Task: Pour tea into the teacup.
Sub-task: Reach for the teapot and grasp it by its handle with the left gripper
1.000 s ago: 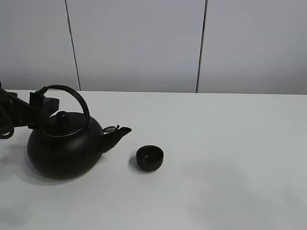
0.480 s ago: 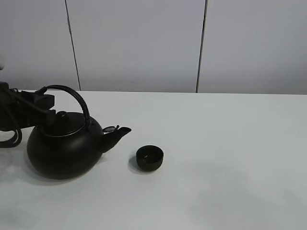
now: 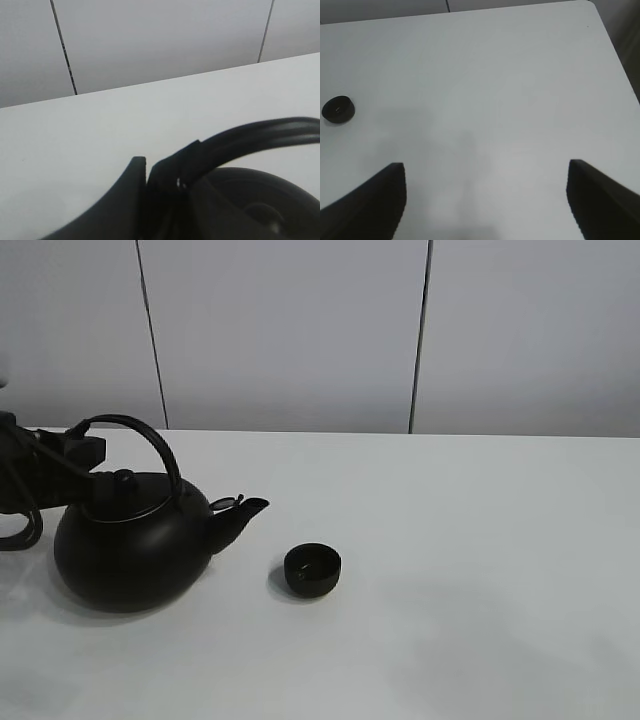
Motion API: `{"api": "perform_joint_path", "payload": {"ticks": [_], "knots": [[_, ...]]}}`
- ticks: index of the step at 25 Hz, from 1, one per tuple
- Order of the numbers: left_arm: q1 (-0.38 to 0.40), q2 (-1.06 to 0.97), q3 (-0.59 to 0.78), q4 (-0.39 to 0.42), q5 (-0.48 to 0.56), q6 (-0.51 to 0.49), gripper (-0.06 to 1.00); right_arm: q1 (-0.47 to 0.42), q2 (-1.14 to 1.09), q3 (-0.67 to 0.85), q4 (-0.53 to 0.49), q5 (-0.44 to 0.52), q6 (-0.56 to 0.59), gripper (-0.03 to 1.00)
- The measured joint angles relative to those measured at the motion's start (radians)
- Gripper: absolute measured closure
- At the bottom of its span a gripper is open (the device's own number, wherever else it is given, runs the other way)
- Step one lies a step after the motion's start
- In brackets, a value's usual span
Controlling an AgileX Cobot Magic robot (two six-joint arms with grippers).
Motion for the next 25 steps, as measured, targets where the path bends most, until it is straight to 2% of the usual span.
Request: {"api": "perform_joint_path", "payload": {"ticks": [11,16,21,25], "knots": [[0.000,-0.009,0.000,0.021,0.009,0.031,0.81,0.000,0.000,0.000,0.000,0.000,0.000,0.37],[0.000,-0.049,-0.012,0.035,0.096,0.039,0.81,0.000,0.000,0.000,0.000,0.000,0.000,0.37],[0.000,-0.086,-0.053,0.102,0.199,0.044,0.81,0.000,0.000,0.000,0.000,0.000,0.000,0.37],[0.000,-0.097,-0.083,0.126,0.242,0.044,0.81,0.000,0.000,0.000,0.000,-0.002,0.000,0.37]]}}
